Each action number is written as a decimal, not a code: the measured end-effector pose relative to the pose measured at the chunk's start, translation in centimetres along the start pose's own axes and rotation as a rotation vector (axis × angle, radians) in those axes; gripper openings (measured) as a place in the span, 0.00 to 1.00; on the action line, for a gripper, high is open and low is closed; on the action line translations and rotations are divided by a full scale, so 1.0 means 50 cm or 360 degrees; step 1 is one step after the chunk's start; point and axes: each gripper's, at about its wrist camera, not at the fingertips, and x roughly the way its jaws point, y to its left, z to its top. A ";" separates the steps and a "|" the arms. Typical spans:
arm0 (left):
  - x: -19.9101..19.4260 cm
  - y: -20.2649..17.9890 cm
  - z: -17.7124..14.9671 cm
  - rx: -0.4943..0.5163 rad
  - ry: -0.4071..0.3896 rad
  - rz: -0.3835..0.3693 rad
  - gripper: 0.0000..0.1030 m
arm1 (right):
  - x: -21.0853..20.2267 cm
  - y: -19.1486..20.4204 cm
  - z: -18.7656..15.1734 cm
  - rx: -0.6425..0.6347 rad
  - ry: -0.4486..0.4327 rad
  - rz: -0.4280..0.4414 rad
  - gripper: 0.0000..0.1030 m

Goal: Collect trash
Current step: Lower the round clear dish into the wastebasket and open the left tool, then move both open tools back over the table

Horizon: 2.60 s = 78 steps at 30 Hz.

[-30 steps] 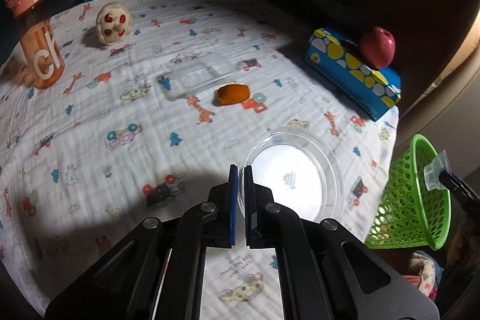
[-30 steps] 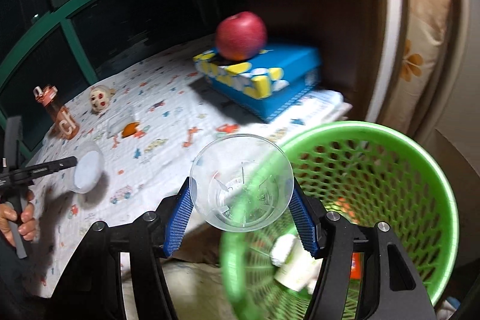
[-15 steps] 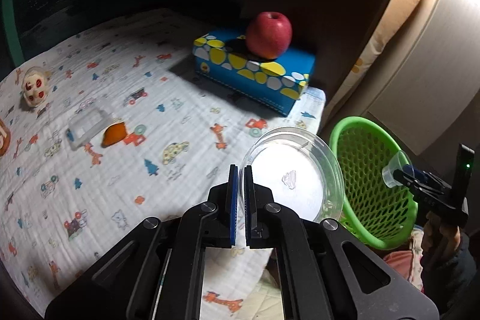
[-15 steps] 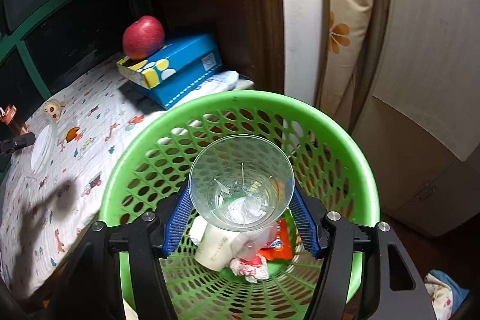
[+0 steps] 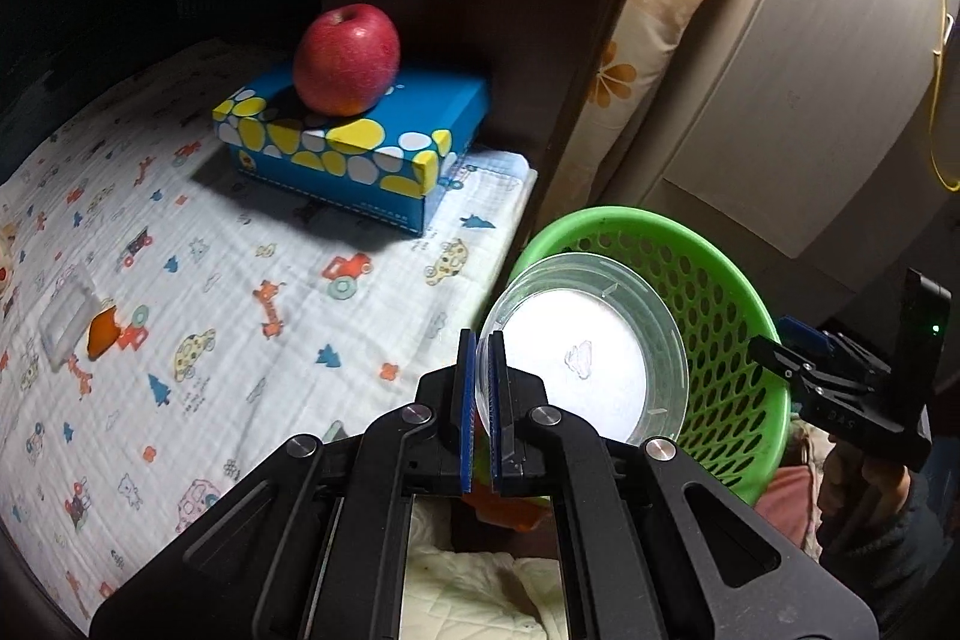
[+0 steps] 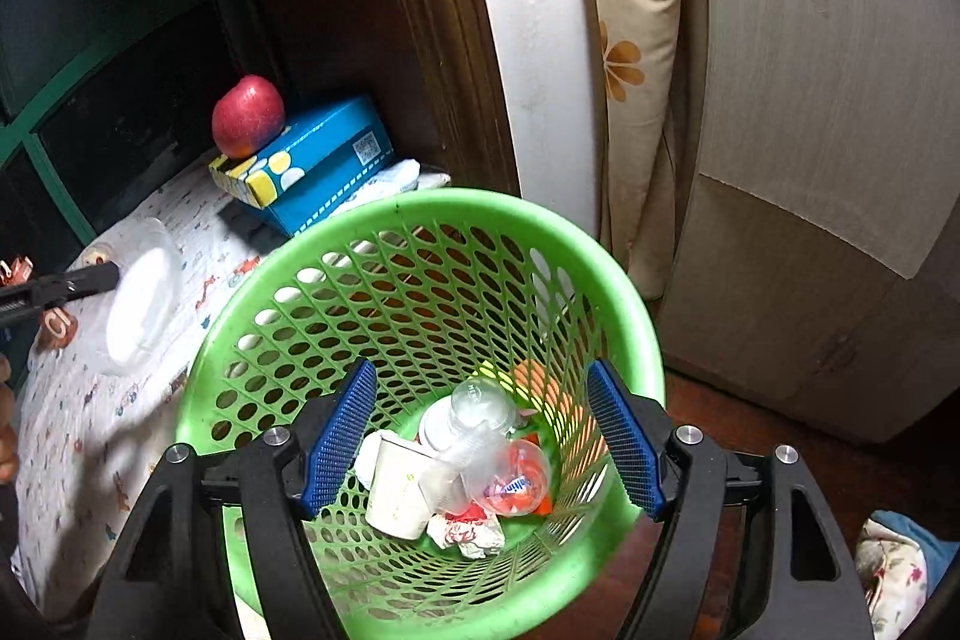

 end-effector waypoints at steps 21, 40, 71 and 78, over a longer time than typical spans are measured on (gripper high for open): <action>0.165 -0.140 -0.007 0.0132 0.0262 -0.0041 0.10 | -0.047 -0.044 -0.014 0.0125 -0.0084 0.0068 0.72; 0.033 -0.026 -0.022 0.0013 0.0099 0.0086 0.31 | -0.057 0.044 0.014 0.0032 -0.0125 0.0183 0.73; -0.073 0.530 -0.058 -0.0331 0.0090 0.0693 0.50 | 0.078 0.460 0.059 -0.0395 0.0076 0.0544 0.73; -0.021 0.610 -0.029 -0.0212 0.0164 0.0682 0.60 | 0.132 0.521 0.066 -0.0424 0.0142 0.0557 0.73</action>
